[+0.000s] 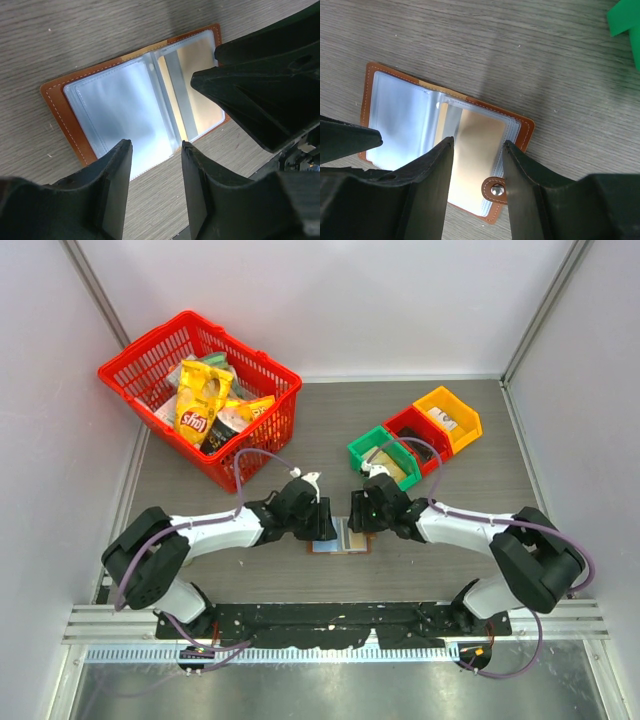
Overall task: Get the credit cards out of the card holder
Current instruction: Remove the credit card from the card holder.
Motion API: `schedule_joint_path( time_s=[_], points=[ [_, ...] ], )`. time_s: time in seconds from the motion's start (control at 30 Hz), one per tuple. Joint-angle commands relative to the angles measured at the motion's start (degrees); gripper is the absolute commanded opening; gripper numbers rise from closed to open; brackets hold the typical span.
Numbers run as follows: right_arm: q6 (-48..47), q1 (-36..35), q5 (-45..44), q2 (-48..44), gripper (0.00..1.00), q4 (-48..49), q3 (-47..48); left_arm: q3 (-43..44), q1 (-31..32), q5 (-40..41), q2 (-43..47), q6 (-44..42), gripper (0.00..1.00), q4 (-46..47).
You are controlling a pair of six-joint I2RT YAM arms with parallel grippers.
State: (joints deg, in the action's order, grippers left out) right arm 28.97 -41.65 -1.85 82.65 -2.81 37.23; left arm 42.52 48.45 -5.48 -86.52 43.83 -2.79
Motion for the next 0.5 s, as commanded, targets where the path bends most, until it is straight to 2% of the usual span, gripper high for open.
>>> schedule_joint_path(
  time_s=[0.0, 0.17, 0.27, 0.47],
  points=[
    [-1.1, -0.9, 0.6, 1.3, 0.49, -0.4, 3.1, -1.6, 0.4, 1.8, -1.1, 2.8, 0.47, 2.4],
    [-1.5, -2.2, 1.0, 3.0, 0.49, -0.5, 4.0, -5.2, 0.9, 3.7, -1.1, 7.6, 0.43, 4.0],
    [-1.5, -2.9, 4.8, 3.6, 0.49, -0.2, 4.8, -8.1, 0.9, 4.2, 0.1, 10.0, 0.39, 5.5],
    [-0.8, -4.2, 7.1, 2.0, 0.48, 0.3, 6.2, -11.3, 0.9, 4.9, 3.4, 11.9, 0.32, 5.8]
  ],
)
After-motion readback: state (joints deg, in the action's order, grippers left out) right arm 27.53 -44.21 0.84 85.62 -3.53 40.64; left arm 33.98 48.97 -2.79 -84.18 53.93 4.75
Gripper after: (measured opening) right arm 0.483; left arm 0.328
